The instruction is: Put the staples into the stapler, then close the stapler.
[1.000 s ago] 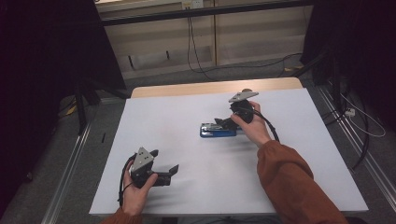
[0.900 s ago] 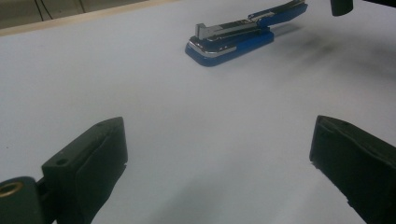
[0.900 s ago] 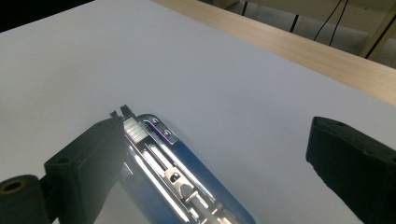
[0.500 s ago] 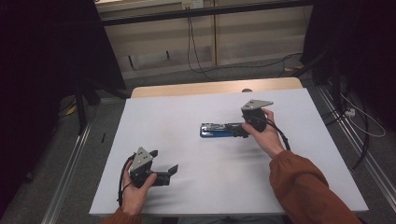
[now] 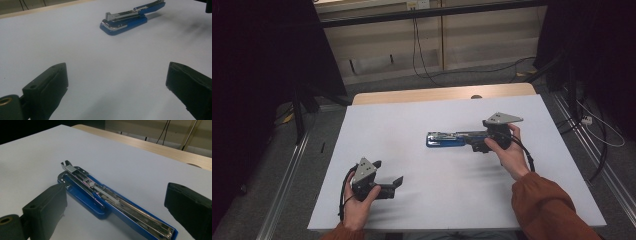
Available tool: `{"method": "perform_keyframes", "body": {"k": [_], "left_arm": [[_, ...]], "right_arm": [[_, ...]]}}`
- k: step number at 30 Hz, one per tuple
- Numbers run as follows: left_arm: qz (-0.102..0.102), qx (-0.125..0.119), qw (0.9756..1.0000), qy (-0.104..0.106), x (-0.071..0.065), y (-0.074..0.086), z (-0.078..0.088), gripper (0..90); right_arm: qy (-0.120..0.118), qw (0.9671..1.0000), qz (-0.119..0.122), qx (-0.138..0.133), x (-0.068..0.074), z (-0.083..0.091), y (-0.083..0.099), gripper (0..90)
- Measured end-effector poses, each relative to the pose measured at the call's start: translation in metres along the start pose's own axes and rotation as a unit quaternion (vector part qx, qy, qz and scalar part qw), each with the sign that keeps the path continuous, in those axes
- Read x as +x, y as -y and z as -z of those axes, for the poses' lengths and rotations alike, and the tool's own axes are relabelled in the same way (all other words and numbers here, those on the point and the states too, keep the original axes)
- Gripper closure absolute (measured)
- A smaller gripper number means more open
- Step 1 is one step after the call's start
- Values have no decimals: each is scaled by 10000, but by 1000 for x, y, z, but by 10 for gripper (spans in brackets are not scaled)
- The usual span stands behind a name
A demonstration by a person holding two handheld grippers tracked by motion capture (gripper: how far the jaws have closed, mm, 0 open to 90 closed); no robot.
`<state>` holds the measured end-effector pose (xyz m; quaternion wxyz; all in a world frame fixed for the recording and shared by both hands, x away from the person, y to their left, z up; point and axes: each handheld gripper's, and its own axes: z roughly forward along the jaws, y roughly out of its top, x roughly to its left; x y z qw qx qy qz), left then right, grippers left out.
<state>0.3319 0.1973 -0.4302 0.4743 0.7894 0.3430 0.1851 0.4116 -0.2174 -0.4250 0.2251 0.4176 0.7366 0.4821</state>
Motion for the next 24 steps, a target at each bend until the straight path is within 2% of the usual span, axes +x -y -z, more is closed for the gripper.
{"method": "perform_keyframes", "body": {"k": [7,11,13,14,19,21,24], "left_arm": [[18,-30,10000,-23,0,0,1,43],[-87,-41,10000,-9,-2,-2,1,43],[15,-14,10000,33,-1,0,-1,43],[-28,33,10000,23,1,0,-1,43],[134,-13,9999,12,3,0,-2,47],[100,4,9999,44,3,-1,-2,49],[96,-5,9999,75,1,-3,-5,52]], "right_arm": [[153,9999,-51,-61,-8,16,7,43],[211,9997,-85,-85,-11,21,10,39],[228,9997,-88,-98,-12,24,11,37],[252,9996,-91,-106,-12,25,11,36],[284,9995,-73,-106,-13,33,14,34],[293,9995,12,-127,-14,36,16,31],[321,9994,-32,-147,-14,38,20,30]]}}
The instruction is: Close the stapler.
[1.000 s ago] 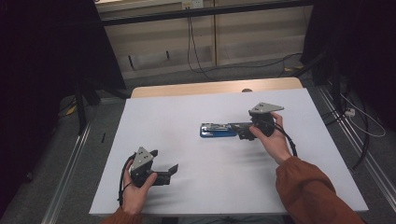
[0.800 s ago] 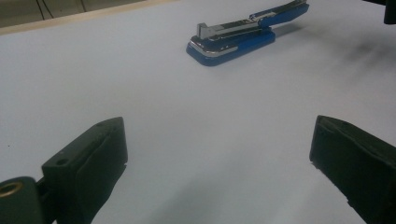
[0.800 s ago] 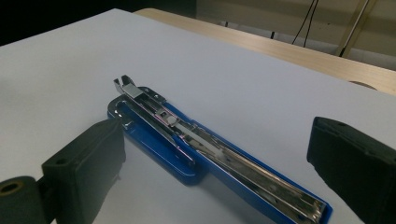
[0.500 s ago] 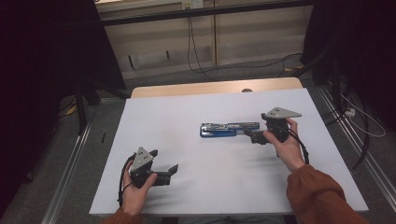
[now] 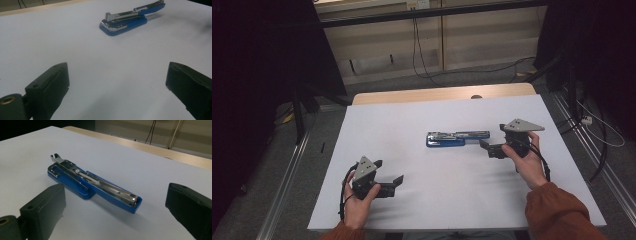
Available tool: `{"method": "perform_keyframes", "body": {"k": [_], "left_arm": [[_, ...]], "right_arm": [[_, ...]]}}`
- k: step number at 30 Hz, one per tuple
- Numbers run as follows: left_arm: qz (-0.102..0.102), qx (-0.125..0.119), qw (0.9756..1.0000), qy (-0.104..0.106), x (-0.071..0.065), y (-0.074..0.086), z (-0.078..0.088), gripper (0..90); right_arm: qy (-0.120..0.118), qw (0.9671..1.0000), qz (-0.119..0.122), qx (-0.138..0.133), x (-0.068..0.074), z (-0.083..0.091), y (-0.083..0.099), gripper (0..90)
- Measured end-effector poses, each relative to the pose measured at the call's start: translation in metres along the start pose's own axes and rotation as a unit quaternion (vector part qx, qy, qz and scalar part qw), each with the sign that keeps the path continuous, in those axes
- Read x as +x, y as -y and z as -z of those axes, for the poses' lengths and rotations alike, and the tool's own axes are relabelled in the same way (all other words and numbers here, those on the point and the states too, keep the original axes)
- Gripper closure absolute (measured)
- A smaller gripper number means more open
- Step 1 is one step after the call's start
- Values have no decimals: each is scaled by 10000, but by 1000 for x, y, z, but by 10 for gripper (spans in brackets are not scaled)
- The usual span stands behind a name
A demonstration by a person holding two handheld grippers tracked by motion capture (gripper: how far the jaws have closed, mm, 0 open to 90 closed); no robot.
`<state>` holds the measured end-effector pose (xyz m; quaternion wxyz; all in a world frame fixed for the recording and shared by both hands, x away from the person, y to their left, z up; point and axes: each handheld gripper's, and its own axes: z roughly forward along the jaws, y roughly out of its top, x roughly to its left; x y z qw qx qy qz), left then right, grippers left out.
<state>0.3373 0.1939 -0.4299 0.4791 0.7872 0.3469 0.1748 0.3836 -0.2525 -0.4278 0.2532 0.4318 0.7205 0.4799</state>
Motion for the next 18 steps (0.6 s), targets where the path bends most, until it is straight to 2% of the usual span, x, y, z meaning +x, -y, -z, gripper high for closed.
{"method": "perform_keyframes", "body": {"k": [3,7,10,12,15,18], "left_arm": [[-32,43,10000,39,-1,-3,-4,54],[-27,71,9998,158,-2,-5,-10,75],[11,28,9999,136,-4,-7,-14,75],[-56,-26,9999,104,-4,-9,-17,75],[-54,-4,9996,260,-3,-14,-22,75],[-3,-19,9996,293,-4,-17,-27,75]], "right_arm": [[36,10000,-4,-3,0,3,1,31],[-89,9999,-51,-14,0,7,5,22],[-108,9999,-32,49,1,9,8,47],[-131,9999,-51,54,1,9,10,49],[-133,9998,-104,51,1,12,11,74],[-104,9999,-28,30,2,11,10,48]]}}
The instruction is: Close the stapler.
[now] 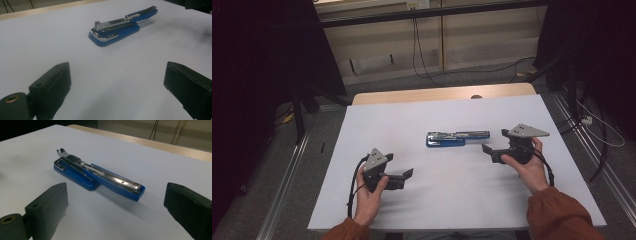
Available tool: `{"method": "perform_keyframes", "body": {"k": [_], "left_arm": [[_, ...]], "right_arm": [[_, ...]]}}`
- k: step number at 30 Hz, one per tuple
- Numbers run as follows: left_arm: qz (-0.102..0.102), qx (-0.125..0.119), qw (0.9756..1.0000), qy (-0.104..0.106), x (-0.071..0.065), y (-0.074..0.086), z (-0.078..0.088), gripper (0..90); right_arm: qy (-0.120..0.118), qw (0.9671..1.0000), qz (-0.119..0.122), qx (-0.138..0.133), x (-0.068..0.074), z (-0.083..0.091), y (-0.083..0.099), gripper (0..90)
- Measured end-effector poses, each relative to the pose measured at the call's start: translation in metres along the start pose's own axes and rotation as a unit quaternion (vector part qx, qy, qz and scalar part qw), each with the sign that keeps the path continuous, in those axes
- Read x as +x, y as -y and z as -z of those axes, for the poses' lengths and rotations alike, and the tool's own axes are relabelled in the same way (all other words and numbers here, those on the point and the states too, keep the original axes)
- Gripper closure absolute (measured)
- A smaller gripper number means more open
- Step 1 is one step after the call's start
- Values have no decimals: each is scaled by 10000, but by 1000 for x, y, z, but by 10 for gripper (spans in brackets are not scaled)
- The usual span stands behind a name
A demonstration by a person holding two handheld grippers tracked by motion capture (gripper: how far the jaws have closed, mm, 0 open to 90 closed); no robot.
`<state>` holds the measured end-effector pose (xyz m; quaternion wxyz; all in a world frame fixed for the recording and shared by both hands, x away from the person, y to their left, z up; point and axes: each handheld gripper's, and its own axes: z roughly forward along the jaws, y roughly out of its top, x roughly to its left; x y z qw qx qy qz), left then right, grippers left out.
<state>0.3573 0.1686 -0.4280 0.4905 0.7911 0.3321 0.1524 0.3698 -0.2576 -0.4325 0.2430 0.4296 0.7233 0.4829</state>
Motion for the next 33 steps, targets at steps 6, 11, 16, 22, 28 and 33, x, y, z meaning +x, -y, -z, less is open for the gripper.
{"method": "perform_keyframes", "body": {"k": [6,11,16,22,28,33], "left_arm": [[7,-98,9999,45,0,-9,-13,75],[-127,-158,9997,-99,0,-19,-28,75],[-100,-134,9999,40,1,-32,-40,75],[-367,-95,9992,-90,2,-43,-59,61],[-404,-46,9991,-106,3,-50,-78,60],[-428,-95,9990,-65,2,-58,-91,59]], "right_arm": [[-120,9998,145,-10,4,-6,-1,32],[-195,9998,64,17,5,-8,0,34],[-138,9998,-137,-38,1,-6,0,68],[-76,9998,-190,-62,-2,-8,0,74],[-183,9997,-138,37,0,-11,1,96],[-217,9995,-150,169,-1,-14,4,125]]}}
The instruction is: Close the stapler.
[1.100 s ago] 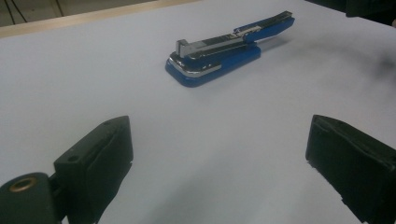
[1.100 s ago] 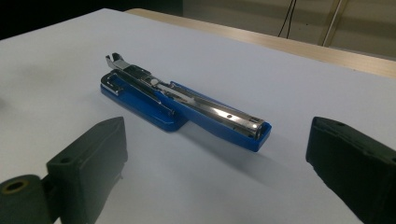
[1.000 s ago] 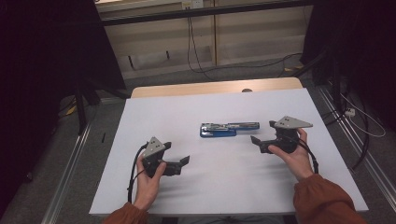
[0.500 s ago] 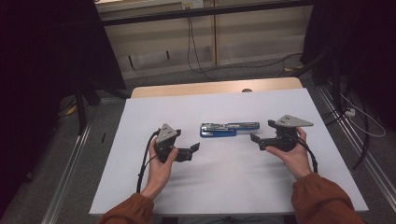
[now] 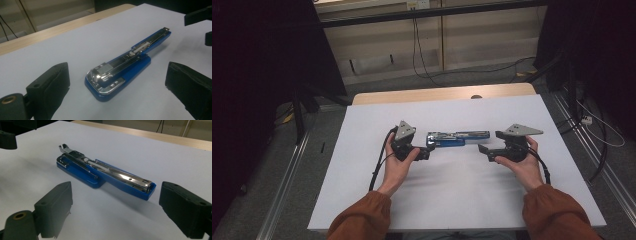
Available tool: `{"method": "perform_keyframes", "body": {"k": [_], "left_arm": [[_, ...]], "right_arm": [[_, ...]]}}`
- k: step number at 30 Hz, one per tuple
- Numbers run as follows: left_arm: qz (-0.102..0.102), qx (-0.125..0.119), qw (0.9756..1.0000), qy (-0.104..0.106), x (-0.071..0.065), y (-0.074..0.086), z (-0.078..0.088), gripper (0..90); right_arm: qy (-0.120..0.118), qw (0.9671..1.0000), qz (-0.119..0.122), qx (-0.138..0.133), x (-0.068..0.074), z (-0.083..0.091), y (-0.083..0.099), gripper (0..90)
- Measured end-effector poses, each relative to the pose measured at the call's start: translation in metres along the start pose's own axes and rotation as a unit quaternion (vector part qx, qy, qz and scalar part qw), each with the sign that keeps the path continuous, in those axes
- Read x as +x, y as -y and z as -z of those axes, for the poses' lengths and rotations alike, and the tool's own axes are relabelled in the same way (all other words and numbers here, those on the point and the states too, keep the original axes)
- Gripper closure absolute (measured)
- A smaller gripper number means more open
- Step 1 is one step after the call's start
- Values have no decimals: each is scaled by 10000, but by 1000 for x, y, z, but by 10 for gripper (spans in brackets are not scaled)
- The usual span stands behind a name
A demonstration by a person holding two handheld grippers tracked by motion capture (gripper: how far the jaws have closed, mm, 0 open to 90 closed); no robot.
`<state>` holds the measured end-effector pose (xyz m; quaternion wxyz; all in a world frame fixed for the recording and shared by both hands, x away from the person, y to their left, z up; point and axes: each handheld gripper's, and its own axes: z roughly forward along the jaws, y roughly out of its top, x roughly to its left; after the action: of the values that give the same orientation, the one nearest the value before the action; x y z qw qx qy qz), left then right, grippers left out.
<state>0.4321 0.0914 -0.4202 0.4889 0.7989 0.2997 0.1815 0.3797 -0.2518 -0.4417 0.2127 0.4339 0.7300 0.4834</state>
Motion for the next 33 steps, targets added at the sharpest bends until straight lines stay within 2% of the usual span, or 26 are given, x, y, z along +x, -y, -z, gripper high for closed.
{"method": "perform_keyframes", "body": {"k": [1,2,4,8,10,12,13,17,19,21,23,24,26,28,29,33], "left_arm": [[-11,31,10000,-35,1,0,-3,59],[76,-6,10000,9,2,0,-6,59],[139,-46,9999,-61,5,-1,-9,60],[332,-124,9992,-175,12,-4,-8,93],[309,-11,9992,-261,15,-2,-7,71],[230,98,9994,-249,17,0,-9,61],[270,136,9993,-232,17,1,-10,65],[368,325,9988,-92,17,7,-14,63],[271,388,9988,-117,14,8,-16,63],[179,349,9992,-86,13,8,-16,62],[243,293,9992,-75,13,8,-16,59],[257,268,9992,-138,13,8,-17,56],[196,313,9992,-133,12,9,-19,56],[223,403,9989,-118,13,11,-21,56],[275,382,9988,-98,13,11,-22,56],[430,385,9983,-56,14,11,-20,83]], "right_arm": [[11,10000,4,32,0,0,0,136],[23,10000,14,51,-1,0,1,137],[37,9999,27,104,-2,-1,2,147],[119,9997,39,215,-3,-2,3,205],[217,9995,42,225,-4,-2,3,253],[257,9994,10,251,-5,-3,4,265],[295,9991,10,298,-5,-3,4,285],[226,9988,-2,441,-6,-4,6,360],[195,9987,-20,469,-6,-6,7,389],[165,9984,-21,547,-6,-7,9,463],[173,9981,-7,600,-6,-8,10,496],[139,9981,-29,607,-7,-8,10,538],[105,9982,-35,594,-8,-8,10,601],[76,9982,-24,595,-8,-8,10,683],[38,9981,3,622,-7,-8,10,753],[-68,9981,-30,607,-8,-7,9,885]]}}
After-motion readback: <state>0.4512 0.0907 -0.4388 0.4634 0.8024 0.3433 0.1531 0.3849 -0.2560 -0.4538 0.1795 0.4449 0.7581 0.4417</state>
